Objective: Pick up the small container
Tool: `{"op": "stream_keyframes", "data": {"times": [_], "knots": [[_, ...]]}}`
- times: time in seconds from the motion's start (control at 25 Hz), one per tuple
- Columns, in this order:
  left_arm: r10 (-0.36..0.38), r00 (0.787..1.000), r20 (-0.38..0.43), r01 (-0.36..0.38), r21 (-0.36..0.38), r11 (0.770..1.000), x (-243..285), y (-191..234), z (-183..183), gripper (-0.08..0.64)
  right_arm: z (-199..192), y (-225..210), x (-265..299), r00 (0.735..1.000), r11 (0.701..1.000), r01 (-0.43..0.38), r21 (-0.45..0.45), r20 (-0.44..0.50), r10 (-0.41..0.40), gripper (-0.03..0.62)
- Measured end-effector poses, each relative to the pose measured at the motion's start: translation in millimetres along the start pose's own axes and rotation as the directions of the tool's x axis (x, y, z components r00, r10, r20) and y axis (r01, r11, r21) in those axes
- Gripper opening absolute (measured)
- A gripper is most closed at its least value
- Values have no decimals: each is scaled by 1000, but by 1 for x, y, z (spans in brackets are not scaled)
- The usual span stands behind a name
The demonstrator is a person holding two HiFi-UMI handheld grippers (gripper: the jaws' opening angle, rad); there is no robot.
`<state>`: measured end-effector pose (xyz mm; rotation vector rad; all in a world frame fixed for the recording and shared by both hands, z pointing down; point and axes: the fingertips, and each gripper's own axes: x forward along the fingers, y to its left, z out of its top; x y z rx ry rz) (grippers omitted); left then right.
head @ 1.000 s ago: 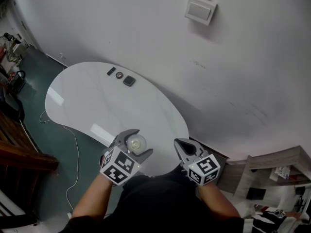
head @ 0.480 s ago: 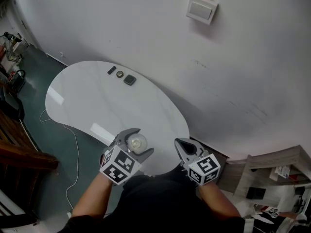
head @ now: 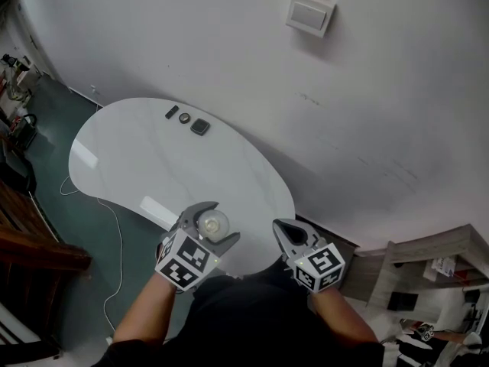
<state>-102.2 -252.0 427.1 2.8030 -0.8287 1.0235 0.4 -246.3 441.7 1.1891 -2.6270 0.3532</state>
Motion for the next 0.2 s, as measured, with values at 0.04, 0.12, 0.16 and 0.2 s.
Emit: {"op": "stream_keyframes", "data": {"times": [0.04, 0.12, 0.16, 0.2], "knots": [[0, 1000, 0, 0, 1, 1000, 0, 0, 0, 344, 0, 0, 0, 1000, 1000, 1, 0, 1, -1, -6], [0, 1000, -1, 0, 1, 1000, -1, -1, 1, 344, 0, 1, -2, 1000, 1000, 3, 1, 1, -3, -6], [0, 1000, -2, 0, 1, 1000, -1, -2, 0, 344, 0, 1, -2, 1000, 1000, 3, 1, 1, -3, -6], [0, 1000, -3, 0, 1, 1000, -2, -2, 0, 344, 0, 2, -3, 1000, 1000, 3, 1, 1, -3, -6]]}}
